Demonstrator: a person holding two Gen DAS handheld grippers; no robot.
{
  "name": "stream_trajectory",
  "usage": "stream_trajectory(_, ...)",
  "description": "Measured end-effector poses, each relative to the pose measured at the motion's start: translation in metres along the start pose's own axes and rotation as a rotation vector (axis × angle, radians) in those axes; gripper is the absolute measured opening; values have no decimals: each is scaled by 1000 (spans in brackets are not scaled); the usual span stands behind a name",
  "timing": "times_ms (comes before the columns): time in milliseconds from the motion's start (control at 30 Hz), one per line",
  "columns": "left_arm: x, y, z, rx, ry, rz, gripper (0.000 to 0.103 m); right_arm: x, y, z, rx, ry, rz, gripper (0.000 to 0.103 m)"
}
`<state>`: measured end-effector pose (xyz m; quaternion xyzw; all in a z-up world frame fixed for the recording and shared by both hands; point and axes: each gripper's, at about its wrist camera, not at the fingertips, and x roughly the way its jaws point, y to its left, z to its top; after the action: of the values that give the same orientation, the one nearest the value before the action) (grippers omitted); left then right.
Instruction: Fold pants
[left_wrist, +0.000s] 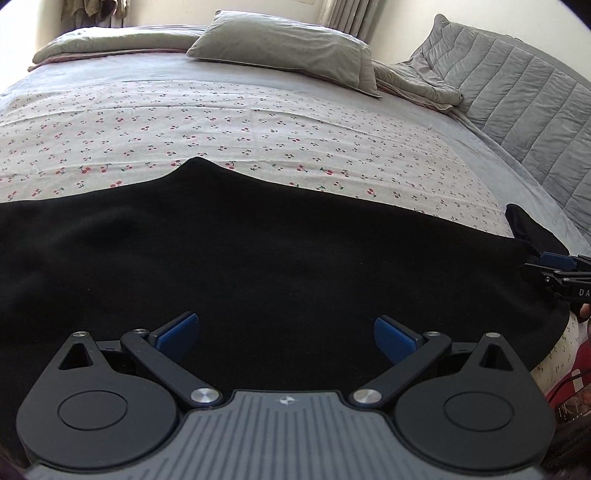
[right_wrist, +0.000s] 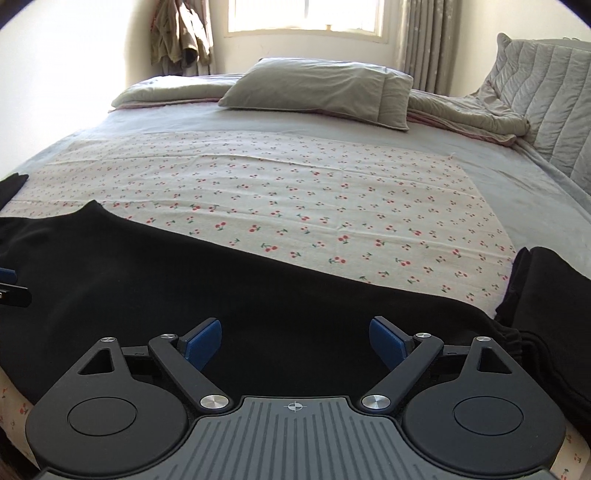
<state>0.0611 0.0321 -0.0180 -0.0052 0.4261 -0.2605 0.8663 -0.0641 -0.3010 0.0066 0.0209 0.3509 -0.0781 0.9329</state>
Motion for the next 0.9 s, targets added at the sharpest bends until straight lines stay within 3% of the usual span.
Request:
stream_trajectory(300,14,-18,-2,32,13,-7,103,-18,-71,-16,160,-8,-103,91)
stream_trajectory(467,17,-20,-3,33,21,-7,103,-16,-108,-27,269,36,-150,92)
stream_trajectory(800,24,-28,-3,33,42,-21,103,21,-145,-51,416,203,-103,92)
stream_trajectory(900,25,-32,-3,45,43,-28,103,27,-148,-55,423,202,-84,94)
